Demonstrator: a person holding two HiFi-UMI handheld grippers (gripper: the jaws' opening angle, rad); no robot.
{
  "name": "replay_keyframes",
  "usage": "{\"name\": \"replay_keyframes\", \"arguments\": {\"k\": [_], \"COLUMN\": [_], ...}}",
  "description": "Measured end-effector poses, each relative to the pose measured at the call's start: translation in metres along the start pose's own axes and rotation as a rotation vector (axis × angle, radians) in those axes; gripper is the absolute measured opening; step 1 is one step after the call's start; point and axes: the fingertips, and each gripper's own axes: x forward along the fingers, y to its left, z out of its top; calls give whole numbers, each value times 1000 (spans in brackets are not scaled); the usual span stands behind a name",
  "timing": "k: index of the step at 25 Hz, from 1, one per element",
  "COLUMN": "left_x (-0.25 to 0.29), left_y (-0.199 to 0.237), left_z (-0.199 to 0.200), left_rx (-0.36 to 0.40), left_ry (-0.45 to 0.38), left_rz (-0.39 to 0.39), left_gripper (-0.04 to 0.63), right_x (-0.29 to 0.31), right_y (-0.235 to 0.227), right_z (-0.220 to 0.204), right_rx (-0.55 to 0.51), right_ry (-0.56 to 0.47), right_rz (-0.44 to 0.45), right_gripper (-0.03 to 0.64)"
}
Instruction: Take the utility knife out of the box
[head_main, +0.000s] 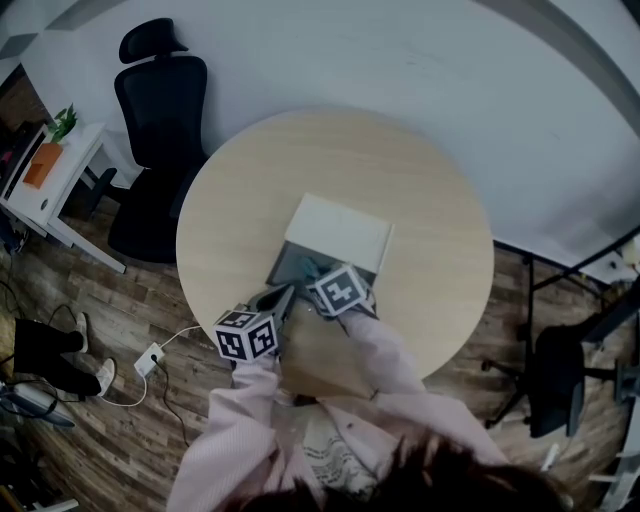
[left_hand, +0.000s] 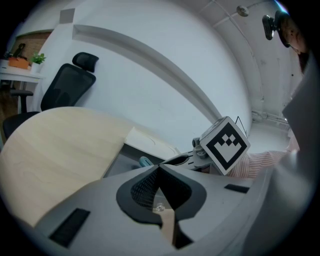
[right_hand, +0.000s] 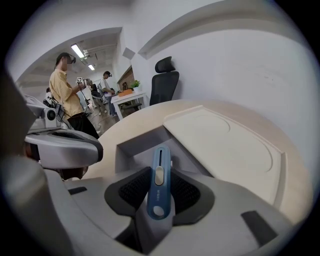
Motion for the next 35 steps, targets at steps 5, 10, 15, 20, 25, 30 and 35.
{"name": "replay_keyframes", "arguments": {"k": [5,10,15,20,25,30,35], "left_x": [-2,-5,-7,-10,-14,-17,-22], "left_y": [-2,-3,-6,-8,-11,-14,-20], "left_z": [-1,2,6,12,16,19,22], "left_rx": [1,10,22,35,54,70,100], "left_ry": [-6,-17,-33,-55,-71,-88,-112], "left_rz": [0,3,1,-4,-10,-15,-22], "left_gripper": [9,9,9,9,9,9,9], "right_x": [-15,-32,-48,-63,-79,-90,-99], "right_y": [-2,1,6,16,20,22,25], "right_z": [8,18,25,33,39,41,40], "right_rx": [28,70,107,132,175,195,195], "right_ry": [-65,-144,-231,-335,-443,-514,-565], "right_rz": [11,45,94,157,203,233,257], "right_gripper": [127,127,127,129,129,129,129]}}
